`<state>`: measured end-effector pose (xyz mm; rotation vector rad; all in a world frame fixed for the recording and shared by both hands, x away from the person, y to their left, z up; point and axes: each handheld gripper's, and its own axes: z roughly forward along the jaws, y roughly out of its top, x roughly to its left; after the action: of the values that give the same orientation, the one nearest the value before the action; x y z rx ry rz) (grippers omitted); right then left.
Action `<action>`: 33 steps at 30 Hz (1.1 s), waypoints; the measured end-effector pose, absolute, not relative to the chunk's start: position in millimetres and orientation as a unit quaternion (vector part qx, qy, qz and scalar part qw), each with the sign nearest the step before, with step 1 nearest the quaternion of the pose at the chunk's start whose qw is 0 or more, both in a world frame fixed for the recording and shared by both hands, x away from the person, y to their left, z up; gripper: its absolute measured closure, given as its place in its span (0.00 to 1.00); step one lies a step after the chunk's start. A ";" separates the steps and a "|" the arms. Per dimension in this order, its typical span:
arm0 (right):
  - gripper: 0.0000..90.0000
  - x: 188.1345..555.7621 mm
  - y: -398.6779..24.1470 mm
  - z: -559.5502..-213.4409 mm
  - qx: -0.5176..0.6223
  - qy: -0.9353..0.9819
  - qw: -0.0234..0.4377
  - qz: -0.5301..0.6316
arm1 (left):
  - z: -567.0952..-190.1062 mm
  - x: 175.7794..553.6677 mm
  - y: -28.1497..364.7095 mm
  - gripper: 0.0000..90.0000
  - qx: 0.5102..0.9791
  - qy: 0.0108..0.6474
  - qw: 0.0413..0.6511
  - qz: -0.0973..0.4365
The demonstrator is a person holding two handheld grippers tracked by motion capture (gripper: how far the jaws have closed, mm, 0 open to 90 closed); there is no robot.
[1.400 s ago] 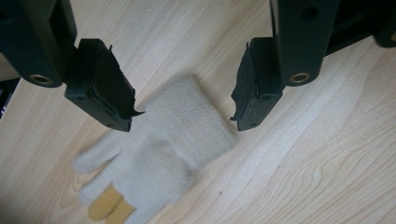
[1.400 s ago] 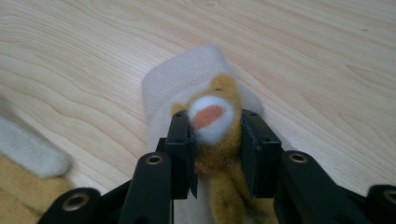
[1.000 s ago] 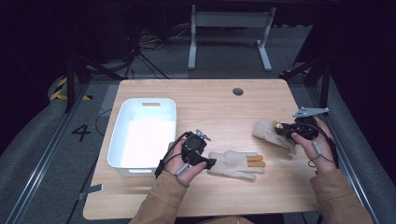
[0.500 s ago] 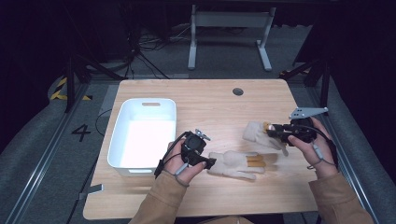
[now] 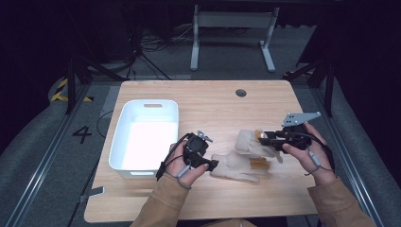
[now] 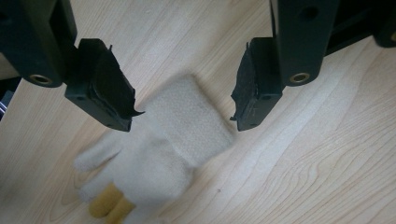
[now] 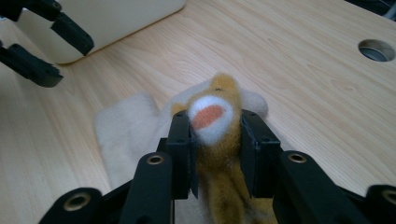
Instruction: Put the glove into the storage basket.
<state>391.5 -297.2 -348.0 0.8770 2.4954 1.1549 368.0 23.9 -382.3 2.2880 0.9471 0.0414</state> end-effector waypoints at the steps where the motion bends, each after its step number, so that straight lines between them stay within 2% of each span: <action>1: 0.76 389.7 -293.5 -347.6 0.296 0.859 0.123 0.399 | -382.3 368.0 23.9 0.43 0.873 0.361 0.326 0.016; 33: 0.75 374.7 -248.8 -359.1 0.239 0.868 0.078 0.427 | -382.5 367.9 23.6 0.43 0.874 0.361 0.325 0.014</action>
<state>374.7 -248.8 -359.1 0.7165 2.6003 1.2788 367.9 23.6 -382.5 2.2907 0.9465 0.0377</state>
